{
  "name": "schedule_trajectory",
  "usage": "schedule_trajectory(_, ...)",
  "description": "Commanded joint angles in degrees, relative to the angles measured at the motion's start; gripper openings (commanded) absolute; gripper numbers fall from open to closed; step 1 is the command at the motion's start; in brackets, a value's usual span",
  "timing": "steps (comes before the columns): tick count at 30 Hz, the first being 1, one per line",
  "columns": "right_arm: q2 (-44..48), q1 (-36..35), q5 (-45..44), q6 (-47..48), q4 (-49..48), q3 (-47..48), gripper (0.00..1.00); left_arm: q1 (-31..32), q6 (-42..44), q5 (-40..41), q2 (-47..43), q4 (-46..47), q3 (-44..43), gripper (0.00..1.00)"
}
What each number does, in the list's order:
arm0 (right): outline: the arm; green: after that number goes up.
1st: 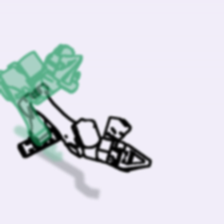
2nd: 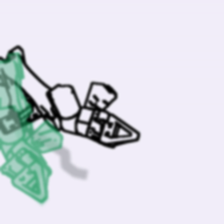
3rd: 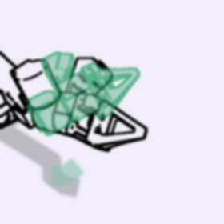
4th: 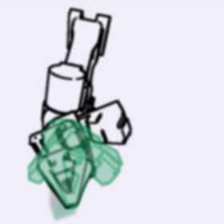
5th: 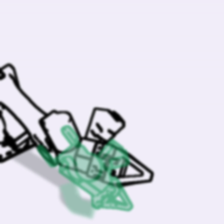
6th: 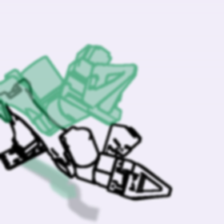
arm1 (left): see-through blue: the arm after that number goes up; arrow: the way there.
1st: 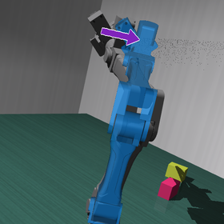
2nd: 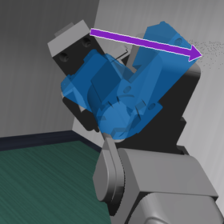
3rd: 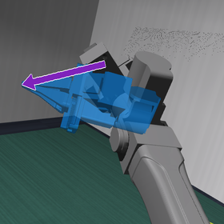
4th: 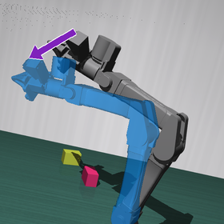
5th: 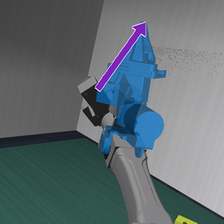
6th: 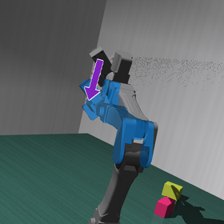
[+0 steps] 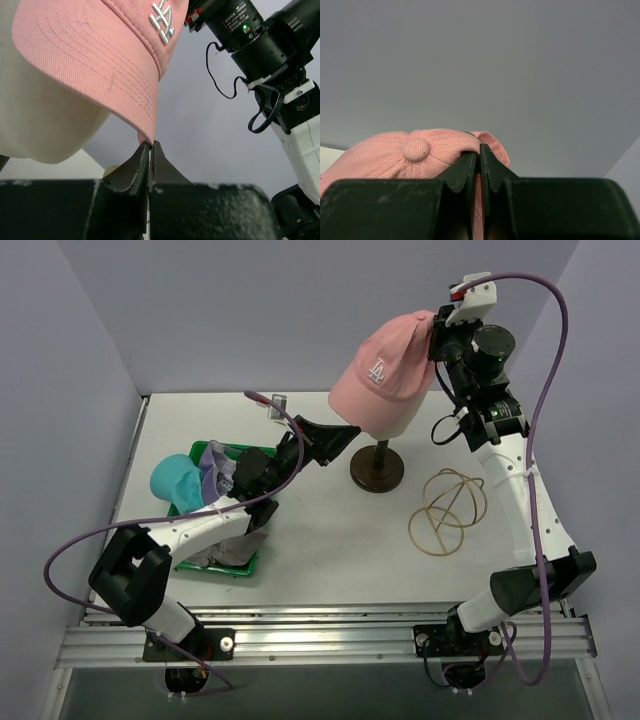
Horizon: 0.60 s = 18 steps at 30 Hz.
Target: Stack the hats
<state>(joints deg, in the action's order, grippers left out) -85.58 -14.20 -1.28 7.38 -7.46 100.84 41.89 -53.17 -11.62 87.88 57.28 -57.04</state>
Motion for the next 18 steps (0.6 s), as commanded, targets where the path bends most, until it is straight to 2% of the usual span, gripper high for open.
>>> schedule_trajectory(1, -1.42, 1.45, 2.77, 0.36, -3.53, 4.1, 0.0, 1.35, 0.43, -0.78, 1.59, 6.96, -2.2, 0.02)
schedule_trajectory(13, -4.77, 3.82, 5.41, 1.41, -1.5, 4.9, 0.0, 3.73, 0.34, -3.59, 8.71, 14.08, -2.56, 0.02)
schedule_trajectory(17, -5.3, 4.35, 5.76, 1.24, -1.06, 5.42, 0.07, 3.81, 0.87, -4.2, 8.63, 14.09, -1.85, 0.16)
schedule_trajectory(18, -5.56, 4.44, 6.28, 1.24, -0.63, 5.94, 0.08, 3.73, 1.39, -4.12, 8.54, 14.09, -1.59, 0.25)
